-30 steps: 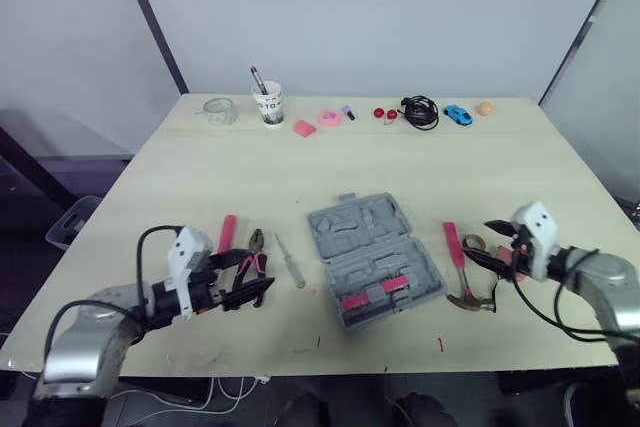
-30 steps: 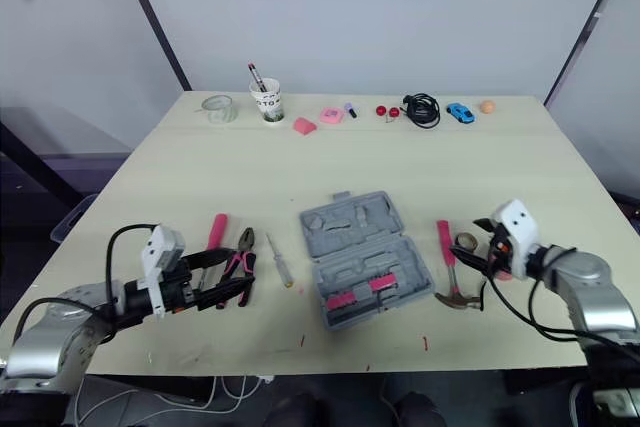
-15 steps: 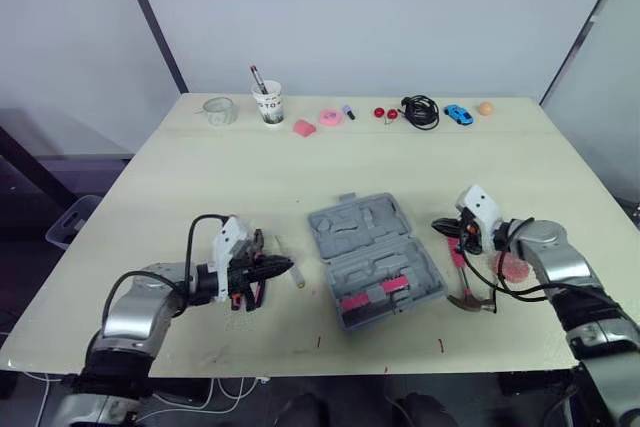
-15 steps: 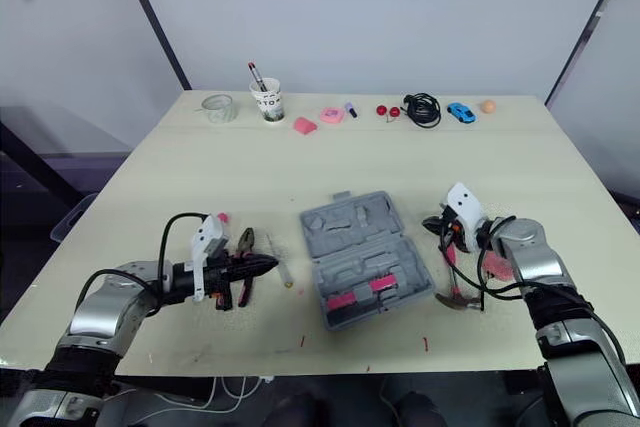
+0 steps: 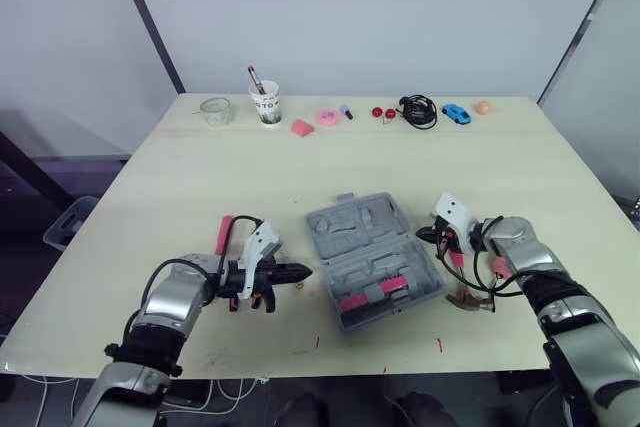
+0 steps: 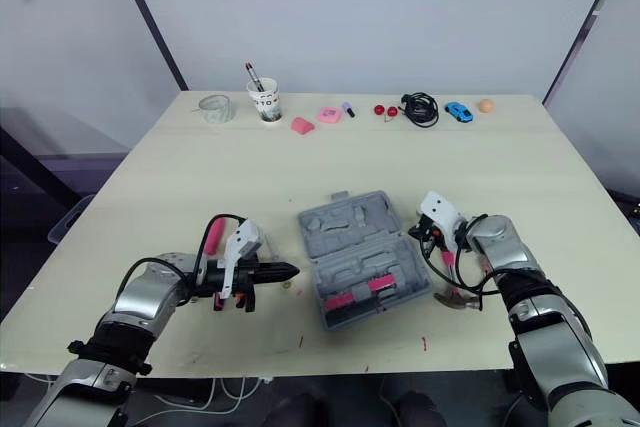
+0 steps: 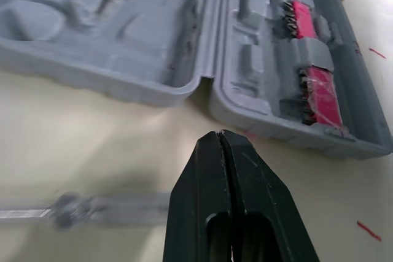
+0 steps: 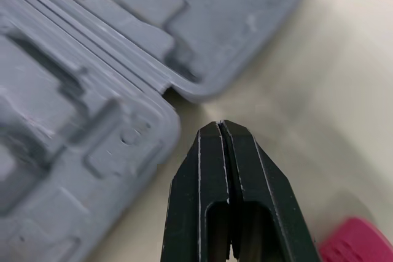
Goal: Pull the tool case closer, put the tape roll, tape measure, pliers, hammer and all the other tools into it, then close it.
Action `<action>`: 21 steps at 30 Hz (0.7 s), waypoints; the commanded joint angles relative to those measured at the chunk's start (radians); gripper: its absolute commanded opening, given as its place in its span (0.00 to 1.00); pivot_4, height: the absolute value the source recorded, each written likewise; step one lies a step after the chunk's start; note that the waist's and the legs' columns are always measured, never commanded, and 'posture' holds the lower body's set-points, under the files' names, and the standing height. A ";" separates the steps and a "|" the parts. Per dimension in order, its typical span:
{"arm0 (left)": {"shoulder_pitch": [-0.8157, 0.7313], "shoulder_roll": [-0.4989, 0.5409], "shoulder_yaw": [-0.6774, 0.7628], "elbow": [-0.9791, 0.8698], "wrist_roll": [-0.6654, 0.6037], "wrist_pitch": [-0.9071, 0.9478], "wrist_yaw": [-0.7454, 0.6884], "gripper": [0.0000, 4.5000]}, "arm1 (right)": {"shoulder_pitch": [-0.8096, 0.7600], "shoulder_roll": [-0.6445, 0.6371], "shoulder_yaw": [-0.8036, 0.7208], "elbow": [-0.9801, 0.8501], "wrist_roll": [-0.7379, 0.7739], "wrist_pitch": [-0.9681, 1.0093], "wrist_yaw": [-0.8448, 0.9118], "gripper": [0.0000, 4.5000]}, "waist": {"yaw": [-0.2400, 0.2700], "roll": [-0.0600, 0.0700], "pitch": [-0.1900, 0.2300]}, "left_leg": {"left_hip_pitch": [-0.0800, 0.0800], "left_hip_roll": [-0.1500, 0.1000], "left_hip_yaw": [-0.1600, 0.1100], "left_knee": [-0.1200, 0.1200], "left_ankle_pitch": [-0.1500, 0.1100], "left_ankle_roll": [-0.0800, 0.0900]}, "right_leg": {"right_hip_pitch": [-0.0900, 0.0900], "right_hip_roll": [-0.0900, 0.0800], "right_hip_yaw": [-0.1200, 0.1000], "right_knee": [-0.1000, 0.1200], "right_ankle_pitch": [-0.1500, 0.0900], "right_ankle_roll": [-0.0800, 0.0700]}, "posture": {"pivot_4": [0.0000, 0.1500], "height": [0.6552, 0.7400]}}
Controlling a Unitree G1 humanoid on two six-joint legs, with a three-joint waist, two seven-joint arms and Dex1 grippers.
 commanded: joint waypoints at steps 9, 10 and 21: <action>-0.046 -0.021 -0.020 0.064 0.037 -0.033 -0.031 0.01 | -0.030 0.024 -0.006 0.025 -0.015 -0.046 0.023 0.00 | -0.002 0.000 0.000 | 0.001 0.000 0.000 0.001 0.000 0.000 | 0.000 0.000 0.000 0.003 0.000 0.000 | 1.00 1.00; -0.047 -0.024 -0.020 0.069 0.040 -0.036 -0.030 0.01 | -0.029 0.024 -0.006 0.025 -0.015 -0.046 0.024 0.00 | -0.002 0.000 0.000 | 0.001 0.000 0.000 0.001 0.000 0.000 | 0.000 0.000 0.000 0.004 0.000 0.000 | 1.00 1.00; -0.069 -0.071 -0.025 0.134 0.081 -0.074 0.000 0.01 | -0.015 0.027 -0.001 0.015 -0.019 -0.046 0.037 0.00 | -0.004 0.000 0.000 | 0.001 0.000 -0.001 0.001 0.000 0.000 | -0.001 0.000 0.000 0.005 0.000 0.000 | 1.00 1.00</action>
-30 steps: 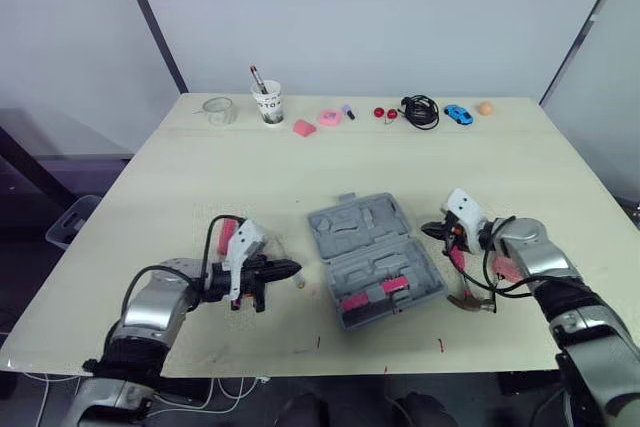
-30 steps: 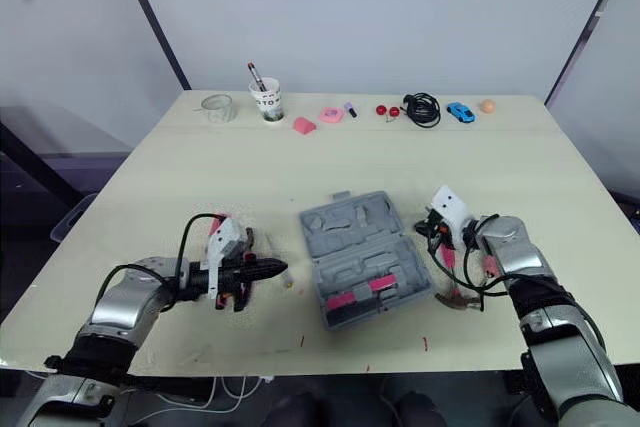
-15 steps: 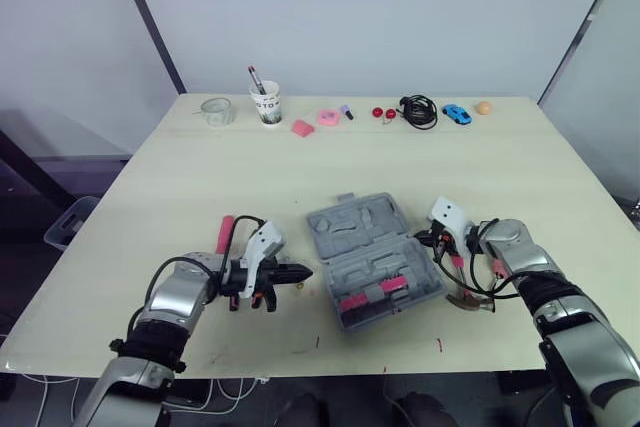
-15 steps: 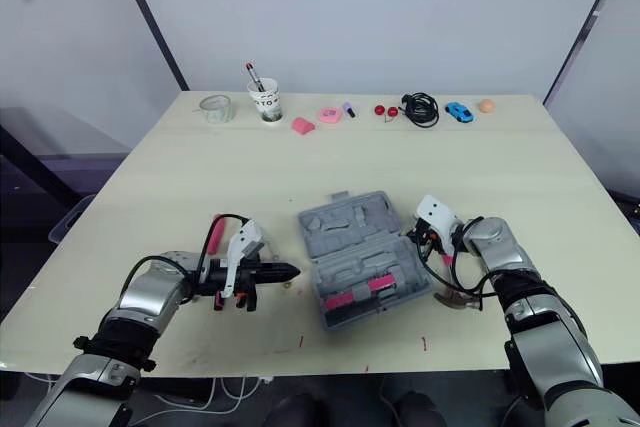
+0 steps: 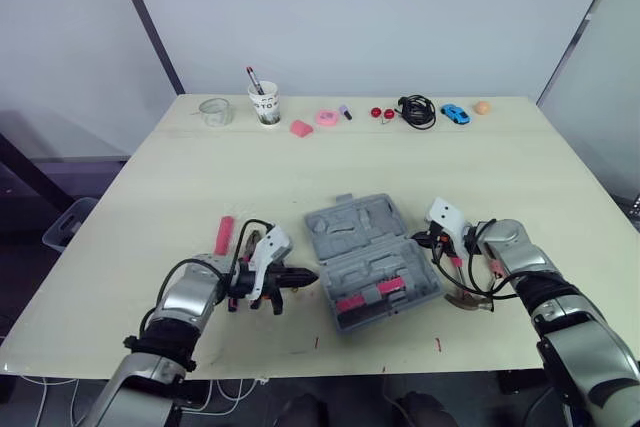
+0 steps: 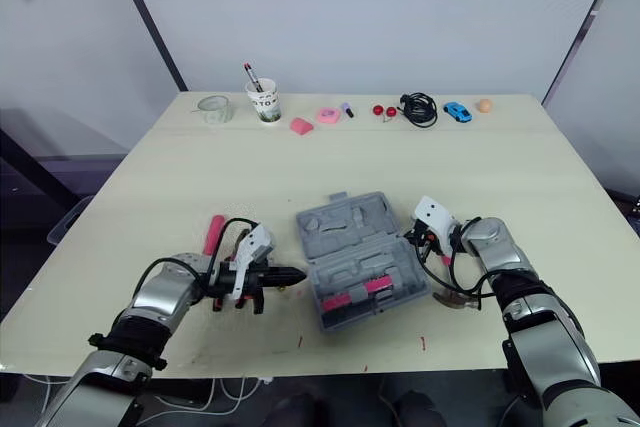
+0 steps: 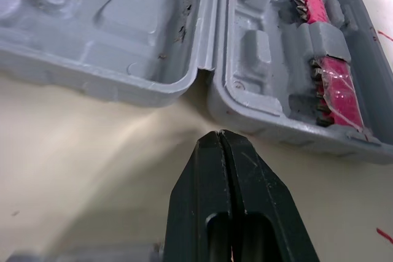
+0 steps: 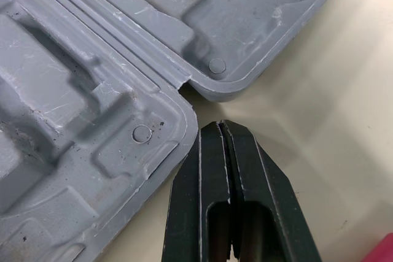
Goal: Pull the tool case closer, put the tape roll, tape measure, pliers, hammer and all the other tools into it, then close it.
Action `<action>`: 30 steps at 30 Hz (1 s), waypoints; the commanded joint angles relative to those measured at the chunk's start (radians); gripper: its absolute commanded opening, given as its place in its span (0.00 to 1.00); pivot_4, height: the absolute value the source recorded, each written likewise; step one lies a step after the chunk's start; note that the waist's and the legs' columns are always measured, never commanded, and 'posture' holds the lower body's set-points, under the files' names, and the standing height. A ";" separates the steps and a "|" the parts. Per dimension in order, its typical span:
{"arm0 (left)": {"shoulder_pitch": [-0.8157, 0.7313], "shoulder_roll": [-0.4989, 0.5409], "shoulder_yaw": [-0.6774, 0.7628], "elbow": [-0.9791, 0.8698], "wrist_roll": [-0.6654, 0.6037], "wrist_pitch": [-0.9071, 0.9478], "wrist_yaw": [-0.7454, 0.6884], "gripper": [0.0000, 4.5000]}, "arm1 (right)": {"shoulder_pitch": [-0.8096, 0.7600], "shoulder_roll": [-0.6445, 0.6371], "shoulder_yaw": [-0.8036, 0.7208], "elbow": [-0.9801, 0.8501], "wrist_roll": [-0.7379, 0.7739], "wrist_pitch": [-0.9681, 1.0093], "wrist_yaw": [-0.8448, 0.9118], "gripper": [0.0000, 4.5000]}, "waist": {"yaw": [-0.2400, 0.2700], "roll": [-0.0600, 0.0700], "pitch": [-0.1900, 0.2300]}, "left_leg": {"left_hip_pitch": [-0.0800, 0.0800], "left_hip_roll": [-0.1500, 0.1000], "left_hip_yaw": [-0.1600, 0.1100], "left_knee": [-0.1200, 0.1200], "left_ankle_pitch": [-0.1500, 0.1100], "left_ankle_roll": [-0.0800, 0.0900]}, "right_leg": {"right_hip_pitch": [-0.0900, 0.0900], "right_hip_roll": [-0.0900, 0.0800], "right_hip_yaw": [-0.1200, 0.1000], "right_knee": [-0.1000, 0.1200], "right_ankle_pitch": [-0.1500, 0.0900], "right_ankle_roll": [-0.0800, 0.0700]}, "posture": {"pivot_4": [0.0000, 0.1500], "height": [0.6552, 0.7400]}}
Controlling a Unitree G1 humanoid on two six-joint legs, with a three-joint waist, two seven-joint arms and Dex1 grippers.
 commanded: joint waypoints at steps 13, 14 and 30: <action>-0.087 -0.074 -0.005 0.095 0.061 -0.076 0.035 0.01 | 0.007 0.008 -0.003 -0.051 0.006 0.000 0.044 0.00 | -0.009 0.000 0.000 | 0.000 0.000 -0.001 0.000 0.000 0.000 | 0.000 0.000 0.000 0.001 0.000 0.000 | 1.00 1.00; -0.088 -0.076 -0.005 0.096 0.063 -0.076 0.035 0.01 | 0.012 0.007 -0.002 -0.060 0.009 0.005 0.053 0.00 | -0.008 0.000 0.000 | 0.000 0.000 -0.001 0.000 0.000 0.000 | 0.000 0.000 0.000 0.001 0.000 0.000 | 1.00 1.00; -0.070 -0.059 -0.041 0.032 0.086 -0.047 -0.047 0.01 | 0.193 -0.054 0.013 -0.389 0.065 0.211 0.166 0.00 | -0.007 0.000 0.000 | 0.000 -0.001 -0.002 0.000 0.000 0.000 | 0.000 0.000 0.000 0.001 0.000 0.000 | 1.00 1.00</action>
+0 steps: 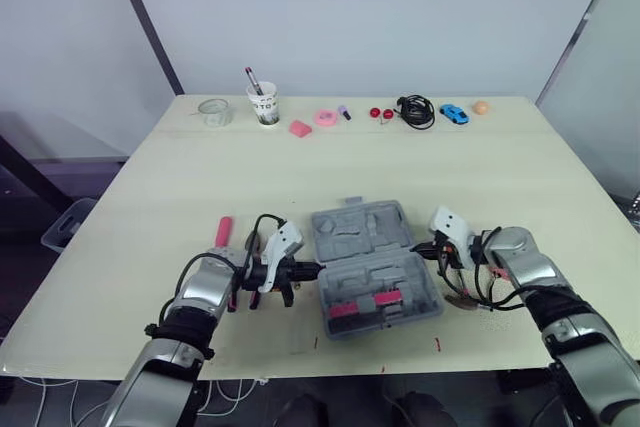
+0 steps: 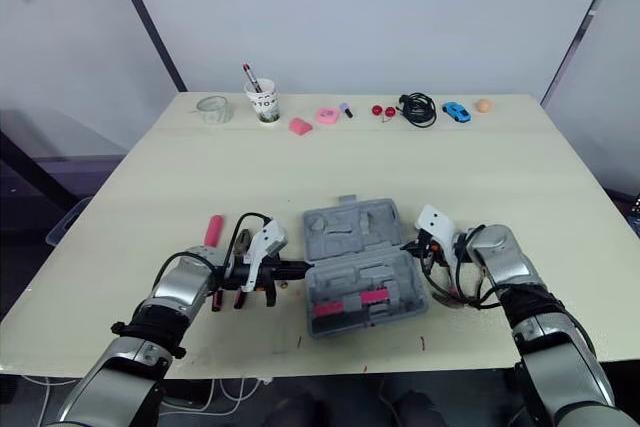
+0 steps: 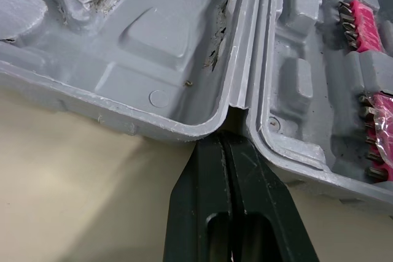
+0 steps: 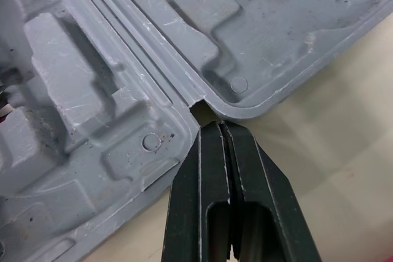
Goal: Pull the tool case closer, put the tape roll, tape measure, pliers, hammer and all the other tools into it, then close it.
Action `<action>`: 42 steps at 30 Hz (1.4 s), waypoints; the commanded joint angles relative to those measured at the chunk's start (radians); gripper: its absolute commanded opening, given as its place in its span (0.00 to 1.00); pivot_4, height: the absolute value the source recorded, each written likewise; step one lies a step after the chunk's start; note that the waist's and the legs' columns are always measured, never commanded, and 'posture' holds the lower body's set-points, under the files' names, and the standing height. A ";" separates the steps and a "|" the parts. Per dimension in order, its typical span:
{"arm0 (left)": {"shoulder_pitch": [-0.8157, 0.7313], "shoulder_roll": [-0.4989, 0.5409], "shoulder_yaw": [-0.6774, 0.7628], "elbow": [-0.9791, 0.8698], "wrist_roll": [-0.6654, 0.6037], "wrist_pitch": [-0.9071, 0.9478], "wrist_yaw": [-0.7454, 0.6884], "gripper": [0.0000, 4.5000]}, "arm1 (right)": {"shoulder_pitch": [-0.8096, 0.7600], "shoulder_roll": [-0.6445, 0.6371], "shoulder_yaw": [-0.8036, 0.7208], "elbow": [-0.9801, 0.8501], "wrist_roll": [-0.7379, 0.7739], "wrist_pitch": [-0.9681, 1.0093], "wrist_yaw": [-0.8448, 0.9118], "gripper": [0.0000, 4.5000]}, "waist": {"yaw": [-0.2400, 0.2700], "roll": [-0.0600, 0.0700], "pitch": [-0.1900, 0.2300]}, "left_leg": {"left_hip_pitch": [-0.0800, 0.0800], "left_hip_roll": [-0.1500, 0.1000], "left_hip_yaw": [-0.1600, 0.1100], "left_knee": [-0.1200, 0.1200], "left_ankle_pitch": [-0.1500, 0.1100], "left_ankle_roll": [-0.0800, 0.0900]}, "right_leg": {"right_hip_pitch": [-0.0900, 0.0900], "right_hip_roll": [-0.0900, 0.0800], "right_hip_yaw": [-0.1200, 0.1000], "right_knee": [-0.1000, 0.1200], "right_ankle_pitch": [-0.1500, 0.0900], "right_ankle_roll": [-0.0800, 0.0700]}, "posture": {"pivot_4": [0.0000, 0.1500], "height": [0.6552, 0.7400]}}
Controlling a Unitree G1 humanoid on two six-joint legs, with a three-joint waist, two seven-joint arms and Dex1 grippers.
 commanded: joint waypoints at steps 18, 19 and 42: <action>0.041 0.042 -0.104 -0.148 0.016 0.026 -0.134 0.01 | 0.276 -0.102 0.023 -0.495 0.117 0.322 0.069 0.00 | 0.016 0.000 0.000 | 0.000 0.000 -0.001 0.000 0.000 0.000 | 0.000 0.000 0.000 -0.001 0.000 0.000 | 1.00 1.00; 0.041 0.043 -0.107 -0.149 0.019 0.024 -0.137 0.01 | 0.284 -0.107 0.023 -0.505 0.121 0.331 0.070 0.00 | 0.017 0.000 0.000 | 0.000 0.000 -0.001 0.000 0.000 0.000 | 0.000 0.000 0.000 -0.001 0.000 0.000 | 1.00 1.00; 0.062 0.039 -0.153 -0.189 0.018 0.036 -0.167 0.01 | 0.341 -0.159 0.029 -0.553 0.164 0.373 0.057 0.00 | 0.019 -0.001 0.000 | -0.001 -0.001 -0.001 0.000 0.000 0.000 | 0.000 0.000 0.000 -0.001 0.000 0.000 | 1.00 1.00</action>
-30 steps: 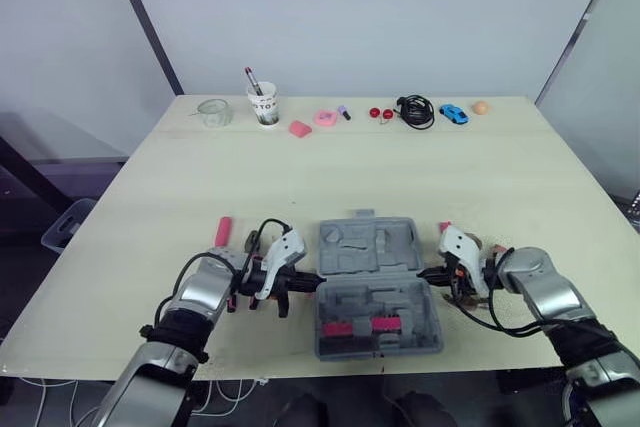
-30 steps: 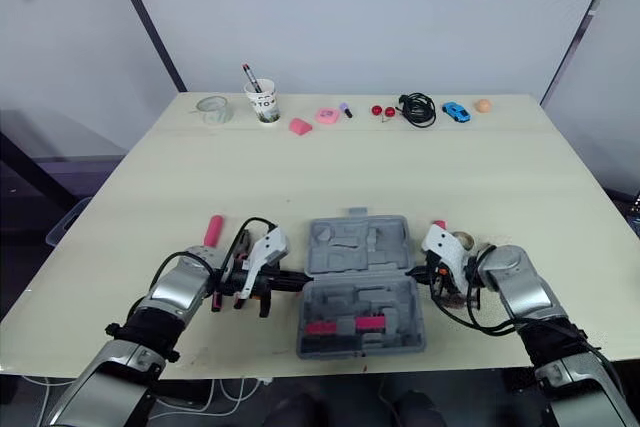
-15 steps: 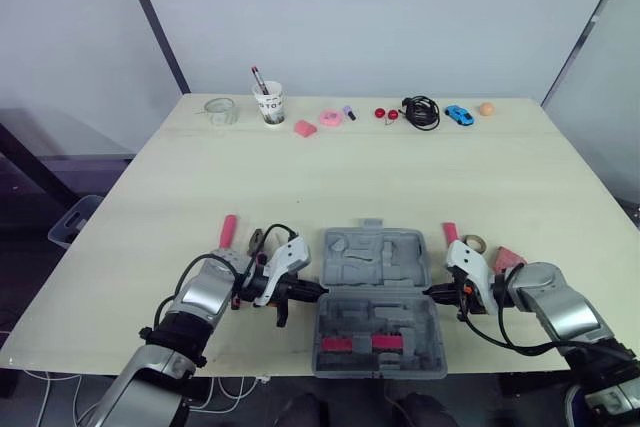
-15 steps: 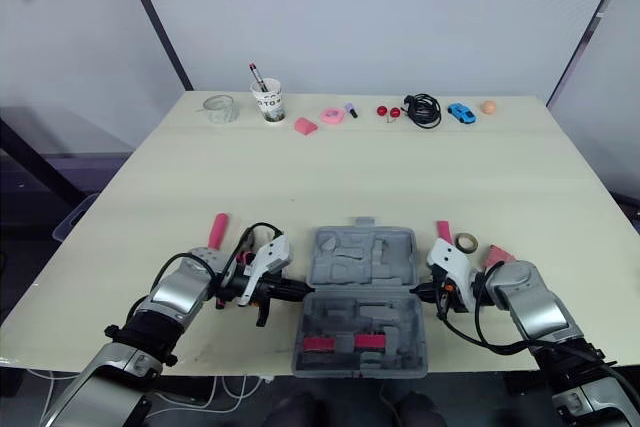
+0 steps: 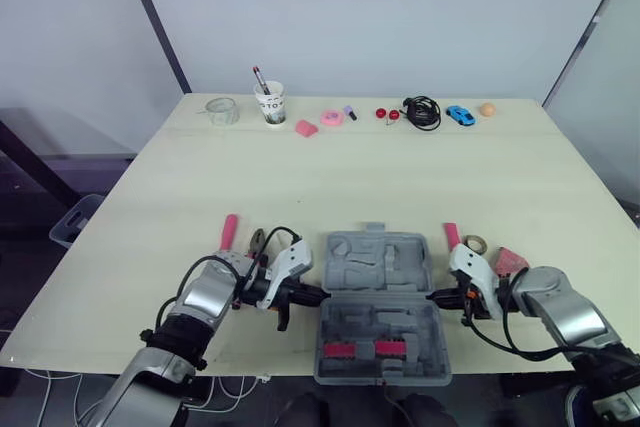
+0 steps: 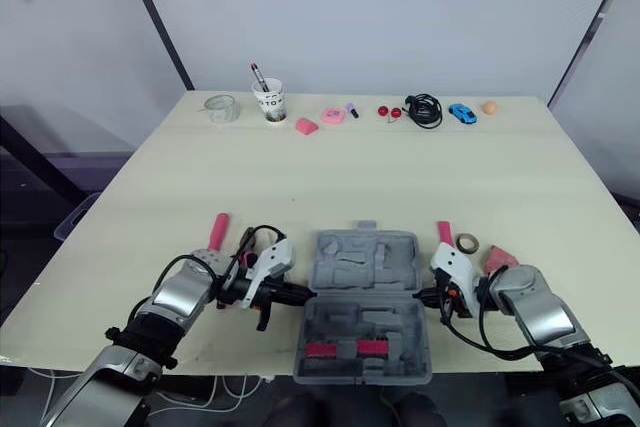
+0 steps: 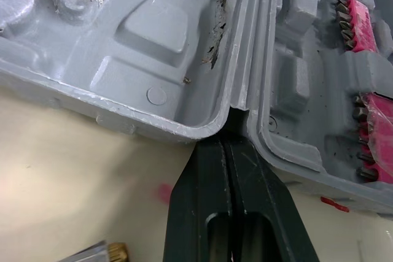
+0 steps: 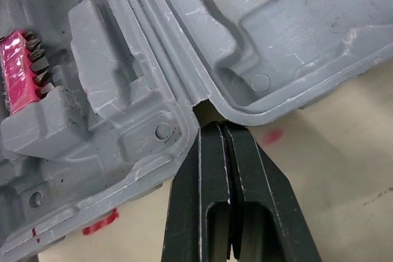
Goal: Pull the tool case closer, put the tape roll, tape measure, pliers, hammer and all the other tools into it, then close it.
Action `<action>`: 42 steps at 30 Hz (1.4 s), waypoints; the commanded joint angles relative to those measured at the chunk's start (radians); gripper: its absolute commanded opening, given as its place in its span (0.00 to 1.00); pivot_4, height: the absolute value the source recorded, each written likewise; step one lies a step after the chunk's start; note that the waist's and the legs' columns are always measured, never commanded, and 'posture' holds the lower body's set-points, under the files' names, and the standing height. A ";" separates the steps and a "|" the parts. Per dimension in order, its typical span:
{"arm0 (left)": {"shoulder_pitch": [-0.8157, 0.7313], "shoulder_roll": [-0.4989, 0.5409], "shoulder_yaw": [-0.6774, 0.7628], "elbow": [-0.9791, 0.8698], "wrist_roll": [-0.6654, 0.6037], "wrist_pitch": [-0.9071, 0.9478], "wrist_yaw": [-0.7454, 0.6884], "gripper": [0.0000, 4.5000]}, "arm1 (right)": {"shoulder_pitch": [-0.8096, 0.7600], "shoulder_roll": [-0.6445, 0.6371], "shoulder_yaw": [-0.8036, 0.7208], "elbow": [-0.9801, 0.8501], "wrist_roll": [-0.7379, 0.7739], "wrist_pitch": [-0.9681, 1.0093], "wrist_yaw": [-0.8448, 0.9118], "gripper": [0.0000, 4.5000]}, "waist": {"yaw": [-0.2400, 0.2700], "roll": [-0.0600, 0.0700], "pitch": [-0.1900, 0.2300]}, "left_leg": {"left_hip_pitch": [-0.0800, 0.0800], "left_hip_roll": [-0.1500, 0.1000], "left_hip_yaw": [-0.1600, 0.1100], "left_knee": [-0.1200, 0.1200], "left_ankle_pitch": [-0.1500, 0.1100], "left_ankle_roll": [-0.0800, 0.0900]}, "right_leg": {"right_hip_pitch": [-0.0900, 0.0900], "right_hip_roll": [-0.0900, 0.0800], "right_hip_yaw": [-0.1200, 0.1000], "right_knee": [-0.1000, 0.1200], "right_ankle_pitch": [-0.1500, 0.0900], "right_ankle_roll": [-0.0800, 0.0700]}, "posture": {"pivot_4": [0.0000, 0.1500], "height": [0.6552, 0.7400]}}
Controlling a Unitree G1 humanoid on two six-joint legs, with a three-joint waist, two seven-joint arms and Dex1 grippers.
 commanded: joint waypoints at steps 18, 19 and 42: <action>0.004 -0.021 -0.045 -0.028 0.002 -0.011 -0.026 0.01 | 0.024 -0.011 0.034 -0.032 0.029 0.006 0.007 0.00 | 0.000 0.000 0.000 | 0.000 0.000 0.000 0.000 0.000 0.000 | 0.000 0.000 0.000 0.000 0.000 0.000 | 1.00 1.00; 0.004 -0.021 -0.043 -0.026 0.002 -0.012 -0.024 0.01 | 0.023 -0.010 0.034 -0.031 0.029 0.005 0.006 0.00 | 0.000 0.000 0.000 | 0.000 0.000 0.000 0.000 0.000 0.000 | 0.000 0.000 0.000 0.000 0.000 0.000 | 1.00 1.00; 0.036 0.010 -0.062 -0.061 0.002 0.000 -0.062 0.01 | 0.025 -0.015 0.055 -0.041 0.041 0.020 0.032 0.00 | -0.001 -0.001 0.000 | 0.000 0.000 0.000 0.000 0.000 0.000 | 0.000 0.000 0.000 0.000 0.000 0.000 | 1.00 1.00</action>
